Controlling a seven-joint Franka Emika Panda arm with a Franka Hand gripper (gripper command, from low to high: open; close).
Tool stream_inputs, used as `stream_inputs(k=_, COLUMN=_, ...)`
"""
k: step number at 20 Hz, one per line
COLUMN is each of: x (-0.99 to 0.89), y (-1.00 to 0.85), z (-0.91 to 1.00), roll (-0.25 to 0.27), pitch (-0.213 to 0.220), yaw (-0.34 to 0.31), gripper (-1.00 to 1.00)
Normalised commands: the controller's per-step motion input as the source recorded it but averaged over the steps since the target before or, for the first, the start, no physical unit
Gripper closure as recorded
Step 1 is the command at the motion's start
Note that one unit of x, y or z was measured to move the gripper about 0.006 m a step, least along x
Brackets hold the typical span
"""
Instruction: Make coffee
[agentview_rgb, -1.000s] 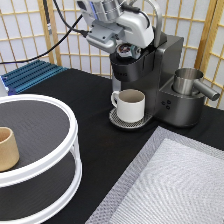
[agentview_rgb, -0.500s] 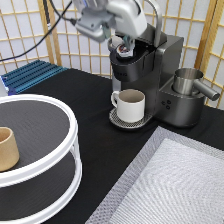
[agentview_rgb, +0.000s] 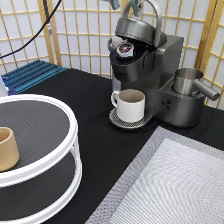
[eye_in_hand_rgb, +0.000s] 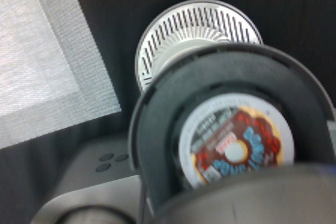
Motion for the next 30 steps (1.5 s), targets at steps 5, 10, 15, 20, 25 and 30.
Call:
stream_inputs(k=5, x=0.47, y=0.28, z=0.17, roll=-0.271, pitch=0.054, yaw=0.007, gripper=-1.00)
stream_inputs(k=10, x=0.30, y=-0.04, z=0.03, roll=-0.193, pitch=0.069, yaw=0.040, gripper=-1.00)
stream_inputs(k=15, x=0.19, y=-0.24, z=-0.03, roll=-0.123, pitch=0.087, yaw=0.055, gripper=-1.00)
stream_inputs(k=20, x=0.16, y=-0.33, z=-0.23, roll=-0.067, pitch=0.094, yaw=0.058, gripper=-1.00)
stream_inputs(k=25, x=0.27, y=-0.34, z=-0.24, roll=-0.028, pitch=0.109, yaw=0.068, gripper=-1.00)
stream_inputs(k=30, x=0.39, y=-0.26, z=-0.17, roll=-0.003, pitch=0.128, yaw=0.082, gripper=-1.00)
